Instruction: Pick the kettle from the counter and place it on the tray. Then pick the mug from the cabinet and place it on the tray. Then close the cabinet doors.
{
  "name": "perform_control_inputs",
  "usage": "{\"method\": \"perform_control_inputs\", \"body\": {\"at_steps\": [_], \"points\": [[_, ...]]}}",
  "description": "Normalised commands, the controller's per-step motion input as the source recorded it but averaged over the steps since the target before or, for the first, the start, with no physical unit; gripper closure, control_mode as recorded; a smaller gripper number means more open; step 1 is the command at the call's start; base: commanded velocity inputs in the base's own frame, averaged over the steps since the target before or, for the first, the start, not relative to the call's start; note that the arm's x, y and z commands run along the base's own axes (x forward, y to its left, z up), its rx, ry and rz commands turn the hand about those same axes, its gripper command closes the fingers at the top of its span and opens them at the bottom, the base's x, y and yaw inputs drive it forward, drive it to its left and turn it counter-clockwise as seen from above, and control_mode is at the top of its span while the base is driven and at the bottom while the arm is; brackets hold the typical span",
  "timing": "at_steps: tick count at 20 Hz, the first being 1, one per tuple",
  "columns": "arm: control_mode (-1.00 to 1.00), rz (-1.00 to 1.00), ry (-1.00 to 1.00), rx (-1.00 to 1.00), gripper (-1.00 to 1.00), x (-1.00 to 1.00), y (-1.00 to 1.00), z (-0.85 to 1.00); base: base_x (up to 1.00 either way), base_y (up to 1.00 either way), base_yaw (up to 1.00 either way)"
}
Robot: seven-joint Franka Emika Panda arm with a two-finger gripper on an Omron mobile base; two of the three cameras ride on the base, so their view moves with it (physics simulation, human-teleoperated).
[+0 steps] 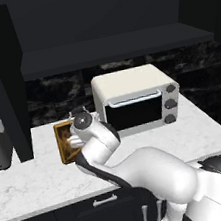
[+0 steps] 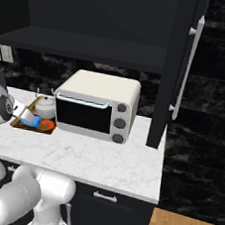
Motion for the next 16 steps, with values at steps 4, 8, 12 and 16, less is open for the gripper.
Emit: {"method": "perform_control_inputs", "body": {"at_steps": [4,8,12,16], "points": [[-1.00,-0.03,0.01,0.00,1.00,0.25,0.18,-0.32,0.00,0.00,0.00],[-1.00,-0.04,0.00,0.00,1.00,0.34,0.13,-0.20,0.00,0.00,0.00],[-1.00,-0.03,0.01,0.00,1.00,0.38,0.10,-0.10,0.00,0.00,0.00],[-1.00,-0.01,0.06,0.00,1.00,0.21,0.07,-0.25,0.00,0.00,0.00]]}}
